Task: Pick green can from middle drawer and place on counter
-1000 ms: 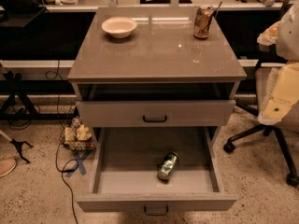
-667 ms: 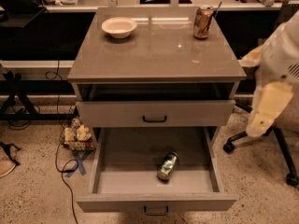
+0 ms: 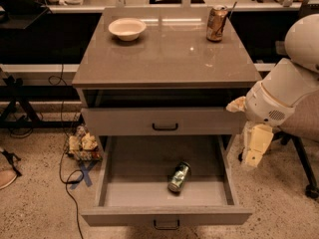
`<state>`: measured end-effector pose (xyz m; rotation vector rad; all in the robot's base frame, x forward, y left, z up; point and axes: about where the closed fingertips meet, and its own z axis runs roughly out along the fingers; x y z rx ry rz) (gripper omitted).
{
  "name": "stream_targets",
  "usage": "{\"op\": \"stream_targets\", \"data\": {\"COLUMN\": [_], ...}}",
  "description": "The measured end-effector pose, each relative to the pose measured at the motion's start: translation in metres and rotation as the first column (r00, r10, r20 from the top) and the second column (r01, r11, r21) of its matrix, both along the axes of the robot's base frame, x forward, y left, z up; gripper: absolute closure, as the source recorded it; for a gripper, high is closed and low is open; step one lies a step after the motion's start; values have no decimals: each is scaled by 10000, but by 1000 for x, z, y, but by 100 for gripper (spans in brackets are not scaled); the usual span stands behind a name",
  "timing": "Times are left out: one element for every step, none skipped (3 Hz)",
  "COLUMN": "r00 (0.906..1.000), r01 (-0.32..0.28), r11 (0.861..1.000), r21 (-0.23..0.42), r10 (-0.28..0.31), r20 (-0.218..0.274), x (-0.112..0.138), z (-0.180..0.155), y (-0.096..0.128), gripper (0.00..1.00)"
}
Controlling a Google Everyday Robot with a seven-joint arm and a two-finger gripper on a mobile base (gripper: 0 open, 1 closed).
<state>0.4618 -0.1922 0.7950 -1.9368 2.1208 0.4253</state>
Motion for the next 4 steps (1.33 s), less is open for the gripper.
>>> {"op": "stream_targets", "data": {"r00": [10000, 9998, 9968, 9852], "r01": [-1, -98, -722, -1686], "r11": [10000, 9995, 9952, 9778], "r21": [4, 290, 659, 1242], "r10": [1, 102, 743, 1710], "r20": [-2, -154, -301, -87], "x": [0, 0, 2, 6], "z": [0, -13, -64, -127], "y": [0, 1, 3, 9], "gripper": [0, 0, 0, 0]}}
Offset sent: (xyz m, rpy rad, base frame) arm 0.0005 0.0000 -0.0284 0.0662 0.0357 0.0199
